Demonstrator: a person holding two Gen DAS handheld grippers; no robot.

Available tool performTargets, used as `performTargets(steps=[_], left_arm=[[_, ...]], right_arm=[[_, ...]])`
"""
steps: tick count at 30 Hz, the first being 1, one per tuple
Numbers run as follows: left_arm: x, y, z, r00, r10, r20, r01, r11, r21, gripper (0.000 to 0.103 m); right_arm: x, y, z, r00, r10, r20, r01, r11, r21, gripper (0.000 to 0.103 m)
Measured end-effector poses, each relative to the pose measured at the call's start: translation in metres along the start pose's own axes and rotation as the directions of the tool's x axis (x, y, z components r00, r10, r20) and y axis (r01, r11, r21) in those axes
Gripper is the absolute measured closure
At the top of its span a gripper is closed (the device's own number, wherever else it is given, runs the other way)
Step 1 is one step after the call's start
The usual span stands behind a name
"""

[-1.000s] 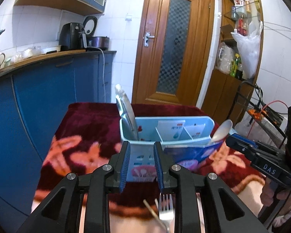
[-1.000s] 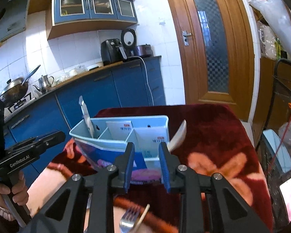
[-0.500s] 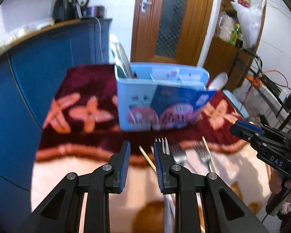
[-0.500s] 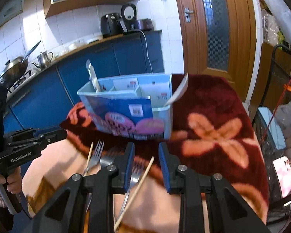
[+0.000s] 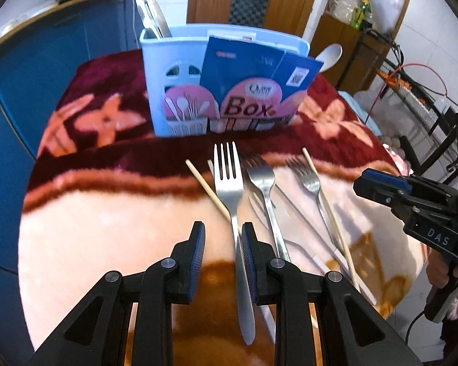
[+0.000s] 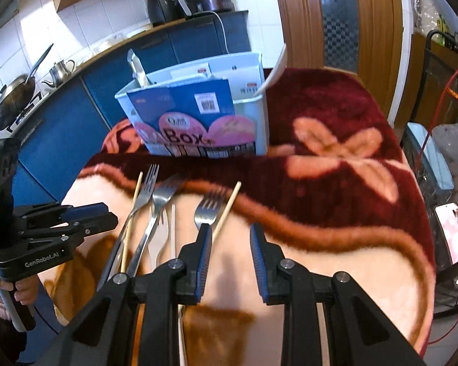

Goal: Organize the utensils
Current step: 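Return both tools to the utensils and open them, then grasp a metal fork with the left tool while the right tool grasps a chopstick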

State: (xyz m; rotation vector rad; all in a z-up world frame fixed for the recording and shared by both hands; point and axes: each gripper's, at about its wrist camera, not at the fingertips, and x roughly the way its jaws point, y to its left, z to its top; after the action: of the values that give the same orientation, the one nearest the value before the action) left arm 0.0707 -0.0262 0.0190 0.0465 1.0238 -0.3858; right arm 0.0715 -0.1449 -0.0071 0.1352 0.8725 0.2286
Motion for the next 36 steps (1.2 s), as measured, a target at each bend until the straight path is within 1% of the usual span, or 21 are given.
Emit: performTargets(steps=[5,11,13,14,15,18,20,24,26,27,28,31,33,36], left_arm=[[0.011,-0.002,-0.001,1.000,-0.009,-0.026,0.009,1.000,-0.003,0.078],[0.011,0.000,-0.001,0.998,-0.053,-0.021,0.052,0.999,-0.015,0.079],[0.011,0.000,-0.002,0.997,-0.079,-0.021,0.079,0.997,-0.014,0.087],[0.011,0.000,-0.002,0.996,-0.092,-0.021,0.091,0.996,-0.012,0.095],[0.011,0.000,-0.002,0.995,-0.095,-0.021,0.095,0.995,-0.010,0.098],[0.010,0.000,-0.005,0.995,-0.097,-0.012,0.097,0.995,-0.010,0.101],[0.008,0.003,-0.006,0.995,-0.097,0.001,0.097,0.995,-0.028,0.103],[0.005,0.012,-0.008,0.998,-0.070,0.006,0.071,0.996,-0.052,0.103],[0.005,0.016,-0.008,0.998,-0.061,0.002,0.061,0.996,-0.062,0.103],[0.005,0.018,-0.008,0.998,-0.056,0.000,0.056,0.996,-0.067,0.103],[0.004,0.019,-0.008,0.998,-0.056,-0.002,0.056,0.996,-0.069,0.103],[0.004,0.021,-0.008,0.998,-0.068,-0.011,0.067,0.995,-0.074,0.103],[0.000,0.019,-0.006,0.996,-0.091,-0.003,0.091,0.993,-0.074,0.103],[-0.002,0.013,-0.003,0.995,-0.095,-0.010,0.094,0.994,-0.059,0.100]], right_arm=[[0.005,0.000,-0.004,0.999,0.017,-0.033,-0.017,1.000,0.010,0.075],[0.011,0.003,-0.006,0.998,0.034,-0.055,-0.034,0.999,0.006,0.075],[0.014,0.006,-0.007,0.997,0.037,-0.066,-0.037,0.999,0.002,0.075],[0.015,0.007,-0.007,0.997,0.034,-0.071,-0.034,0.999,-0.002,0.075],[0.018,0.008,-0.007,0.996,0.031,-0.080,-0.031,0.999,-0.005,0.075],[0.024,0.009,-0.007,0.994,0.032,-0.107,-0.032,0.999,0.004,0.075],[0.027,0.009,-0.007,0.992,0.028,-0.120,-0.027,1.000,0.010,0.075],[0.033,0.010,-0.006,0.990,0.019,-0.143,-0.018,1.000,0.010,0.075],[0.035,0.009,-0.003,0.989,0.017,-0.150,-0.015,1.000,0.014,0.082],[0.036,0.009,-0.002,0.988,0.011,-0.154,-0.009,1.000,0.015,0.093],[0.037,0.007,-0.001,0.987,0.005,-0.158,-0.002,1.000,0.018,0.096],[0.036,0.001,0.001,0.984,0.003,-0.177,0.004,0.999,0.037,0.097],[0.031,-0.003,0.000,0.984,-0.018,-0.175,0.023,0.999,0.027,0.097],[0.029,-0.009,-0.001,0.983,-0.041,-0.181,0.046,0.999,0.026,0.097]])
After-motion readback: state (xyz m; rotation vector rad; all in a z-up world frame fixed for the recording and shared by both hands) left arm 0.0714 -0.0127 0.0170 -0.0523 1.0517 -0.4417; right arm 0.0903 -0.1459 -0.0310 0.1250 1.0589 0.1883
